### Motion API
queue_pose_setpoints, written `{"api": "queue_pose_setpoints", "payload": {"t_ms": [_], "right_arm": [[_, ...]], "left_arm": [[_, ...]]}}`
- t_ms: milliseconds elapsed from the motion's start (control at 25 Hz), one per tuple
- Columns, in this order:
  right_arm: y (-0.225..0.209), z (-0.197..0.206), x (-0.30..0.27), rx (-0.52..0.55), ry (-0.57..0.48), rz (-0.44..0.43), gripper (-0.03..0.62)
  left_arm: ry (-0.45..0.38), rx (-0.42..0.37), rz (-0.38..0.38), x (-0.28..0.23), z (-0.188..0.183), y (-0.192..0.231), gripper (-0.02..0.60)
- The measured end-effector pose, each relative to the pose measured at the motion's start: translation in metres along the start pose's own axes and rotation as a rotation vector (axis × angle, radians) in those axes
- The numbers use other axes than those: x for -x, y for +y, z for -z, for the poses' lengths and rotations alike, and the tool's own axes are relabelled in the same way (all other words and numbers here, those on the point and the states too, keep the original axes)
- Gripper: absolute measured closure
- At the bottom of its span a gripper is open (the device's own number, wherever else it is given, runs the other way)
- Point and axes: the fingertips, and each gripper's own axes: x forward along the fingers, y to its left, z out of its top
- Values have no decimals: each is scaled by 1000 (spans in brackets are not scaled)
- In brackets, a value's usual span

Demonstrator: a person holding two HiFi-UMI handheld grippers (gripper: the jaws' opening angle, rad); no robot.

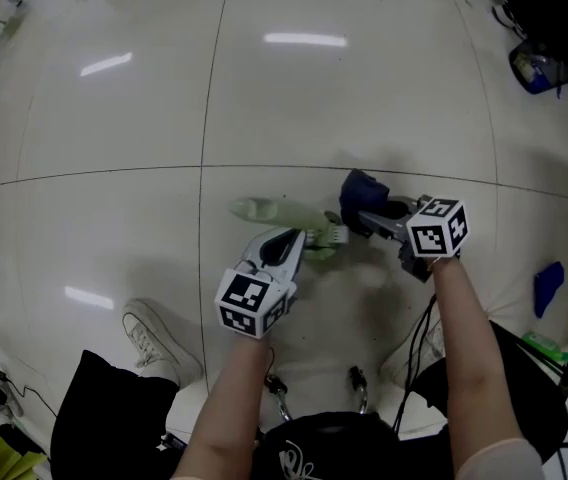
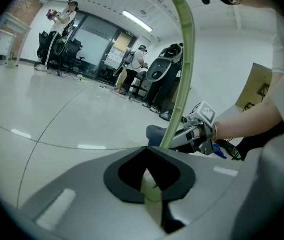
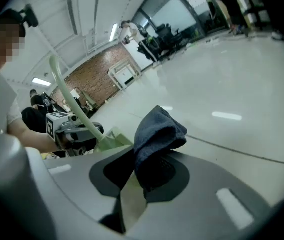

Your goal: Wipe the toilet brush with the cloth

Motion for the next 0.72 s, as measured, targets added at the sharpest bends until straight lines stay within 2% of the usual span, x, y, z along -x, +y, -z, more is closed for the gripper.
{"api": "queue_pose_setpoints", "payload": {"t_ms": [160, 320, 400, 520, 600, 720], "right_arm": [[31, -41, 39, 147, -315, 215, 525], [82, -57, 75, 223, -506, 336, 525], [106, -59, 86, 235, -569, 369, 525], [144, -52, 83, 225, -639, 365, 525], [165, -38, 63, 218, -638, 356, 525], [186, -10, 21, 193, -585, 351, 525]], "left_arm": [[-98, -64, -7, 16, -30, 4, 575], [-168, -74, -26, 35, -49, 6, 575], [-177, -83, -23, 40, -56, 4, 575], [-188, -96, -21, 49, -66, 2, 575], [-198, -103, -24, 55, -72, 3, 575], [-220, -100, -29, 66, -80, 9, 575]]}}
